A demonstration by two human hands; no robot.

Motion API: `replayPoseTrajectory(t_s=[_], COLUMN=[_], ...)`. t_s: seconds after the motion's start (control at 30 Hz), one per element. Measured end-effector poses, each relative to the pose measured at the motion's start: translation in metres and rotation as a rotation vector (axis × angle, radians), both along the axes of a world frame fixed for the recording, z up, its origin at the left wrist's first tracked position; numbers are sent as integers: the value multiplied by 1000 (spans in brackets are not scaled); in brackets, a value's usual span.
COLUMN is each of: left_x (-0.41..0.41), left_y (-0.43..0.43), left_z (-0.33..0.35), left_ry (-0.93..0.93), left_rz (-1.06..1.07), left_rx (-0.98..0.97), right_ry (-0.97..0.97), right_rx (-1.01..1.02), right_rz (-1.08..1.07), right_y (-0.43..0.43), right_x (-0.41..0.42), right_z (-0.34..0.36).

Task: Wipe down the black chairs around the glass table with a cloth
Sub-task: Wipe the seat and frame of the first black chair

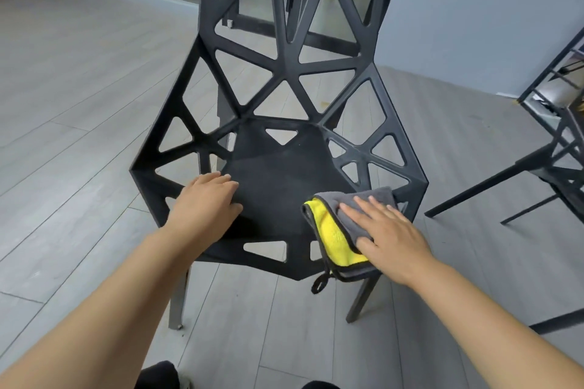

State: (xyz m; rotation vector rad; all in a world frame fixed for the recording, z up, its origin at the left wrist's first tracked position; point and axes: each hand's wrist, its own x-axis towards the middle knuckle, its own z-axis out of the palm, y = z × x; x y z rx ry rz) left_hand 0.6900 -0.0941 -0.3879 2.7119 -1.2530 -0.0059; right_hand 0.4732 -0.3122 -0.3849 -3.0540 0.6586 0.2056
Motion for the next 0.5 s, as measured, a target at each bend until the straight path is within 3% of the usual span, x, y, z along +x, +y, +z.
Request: replayPoseTrajectory(t_s=[0.27,0.5], left_x=[23,41], left_y=[3,-20], left_z=[18,18], left_ry=[-3,62], left_rz=[208,248], left_rx=[-253,-326], right_ry=[131,104], right_rx=[152,156], right_rz=[22,47], right_y=[43,53], right_x=[107,215], right_z=[4,-23])
